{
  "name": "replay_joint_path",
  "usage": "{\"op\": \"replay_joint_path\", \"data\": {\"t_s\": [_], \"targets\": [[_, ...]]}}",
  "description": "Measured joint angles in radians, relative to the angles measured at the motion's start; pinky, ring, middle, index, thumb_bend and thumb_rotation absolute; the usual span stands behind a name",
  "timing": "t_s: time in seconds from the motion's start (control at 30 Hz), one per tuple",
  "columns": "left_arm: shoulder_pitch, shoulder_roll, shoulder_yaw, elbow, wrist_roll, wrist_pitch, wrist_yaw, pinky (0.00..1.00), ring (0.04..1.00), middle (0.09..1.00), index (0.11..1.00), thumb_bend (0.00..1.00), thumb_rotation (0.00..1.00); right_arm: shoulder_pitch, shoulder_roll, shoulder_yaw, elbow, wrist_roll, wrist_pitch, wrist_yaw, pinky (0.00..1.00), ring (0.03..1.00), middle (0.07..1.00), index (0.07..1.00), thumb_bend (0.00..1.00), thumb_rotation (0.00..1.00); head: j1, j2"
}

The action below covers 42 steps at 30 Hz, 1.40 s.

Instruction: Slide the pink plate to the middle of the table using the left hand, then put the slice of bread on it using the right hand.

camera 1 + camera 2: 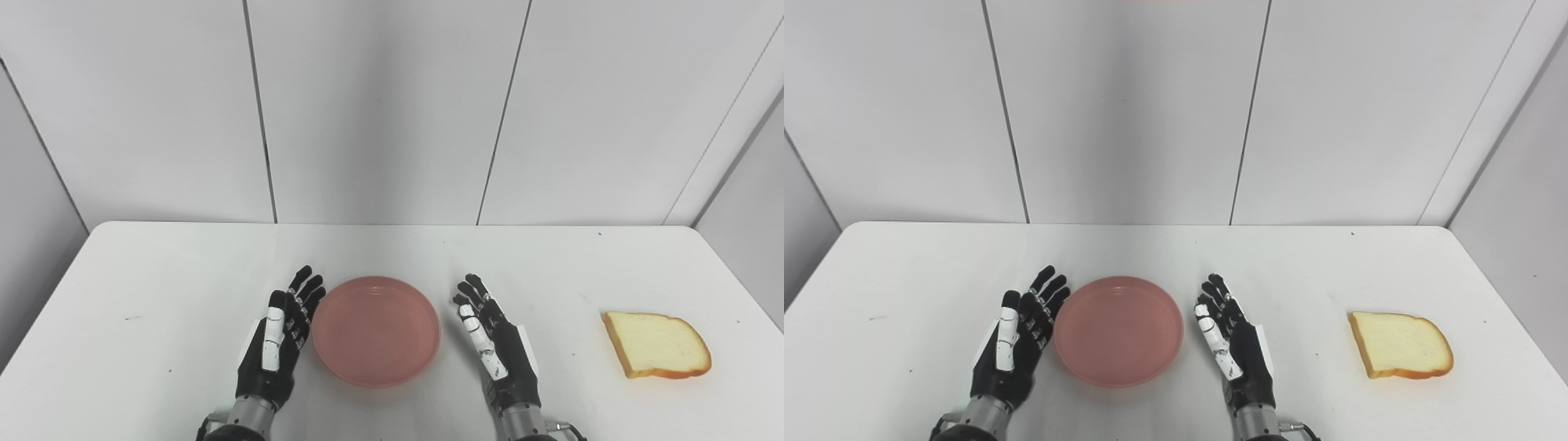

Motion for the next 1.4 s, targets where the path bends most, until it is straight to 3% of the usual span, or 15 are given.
{"op": "replay_joint_path", "data": {"t_s": [0.2,0.53,0.63,0.8,0.9,1.03,1.2,1.3,1.4], "targets": [[-0.011,0.000,-0.002,0.016,0.000,-0.004,-0.001,0.98,0.944,0.936,0.916,0.80,0.98,-0.001,-0.010,0.013,0.001,0.002,-0.012,0.008,0.94,0.884,0.899,0.900,0.68,0.73,0.002,-0.005],[-0.019,0.001,-0.007,0.025,-0.003,-0.008,-0.006,0.98,0.954,0.945,0.907,0.82,0.96,-0.007,-0.082,0.029,-0.047,-0.001,-0.018,0.056,0.96,0.913,0.890,0.886,0.71,0.72,-0.014,-0.012],[-0.022,0.001,-0.006,0.030,-0.003,-0.006,-0.007,0.98,0.953,0.942,0.914,0.82,0.97,-0.030,-0.126,0.025,-0.069,-0.003,-0.018,0.075,0.92,0.887,0.857,0.861,0.65,0.70,-0.025,-0.017],[-0.039,-0.005,0.008,0.051,-0.003,-0.012,-0.003,0.97,0.956,0.945,0.928,0.81,0.96,-0.068,-0.178,0.005,-0.088,-0.023,-0.018,0.073,0.88,0.860,0.836,0.844,0.68,0.65,-0.038,-0.025],[-0.058,-0.008,0.019,0.077,-0.003,-0.018,-0.001,0.98,0.955,0.941,0.923,0.80,0.95,-0.088,-0.205,-0.004,-0.102,-0.048,-0.018,0.072,0.81,0.842,0.829,0.847,0.64,0.61,-0.045,-0.025],[-0.063,-0.013,0.028,0.082,-0.003,-0.020,-0.001,0.97,0.948,0.939,0.923,0.80,0.94,-0.109,-0.283,-0.011,-0.124,-0.085,-0.012,0.094,0.76,0.814,0.818,0.836,0.65,0.59,-0.055,-0.029],[-0.069,-0.015,0.028,0.093,-0.003,-0.024,-0.002,0.95,0.940,0.936,0.923,0.80,0.94,-0.127,-0.440,-0.027,-0.168,-0.098,0.017,0.175,0.71,0.778,0.810,0.824,0.70,0.56,-0.075,-0.035],[-0.079,-0.014,0.028,0.110,-0.003,-0.031,-0.004,0.95,0.941,0.940,0.924,0.79,0.95,-0.133,-0.522,-0.052,-0.179,-0.091,0.035,0.211,0.72,0.789,0.819,0.829,0.75,0.56,-0.083,-0.038],[-0.082,-0.010,0.021,0.113,0.000,-0.033,-0.005,0.97,0.955,0.948,0.938,0.79,0.97,-0.132,-0.575,-0.054,-0.184,-0.090,0.073,0.253,0.84,0.883,0.860,0.848,0.83,0.49,-0.084,-0.040]]}}
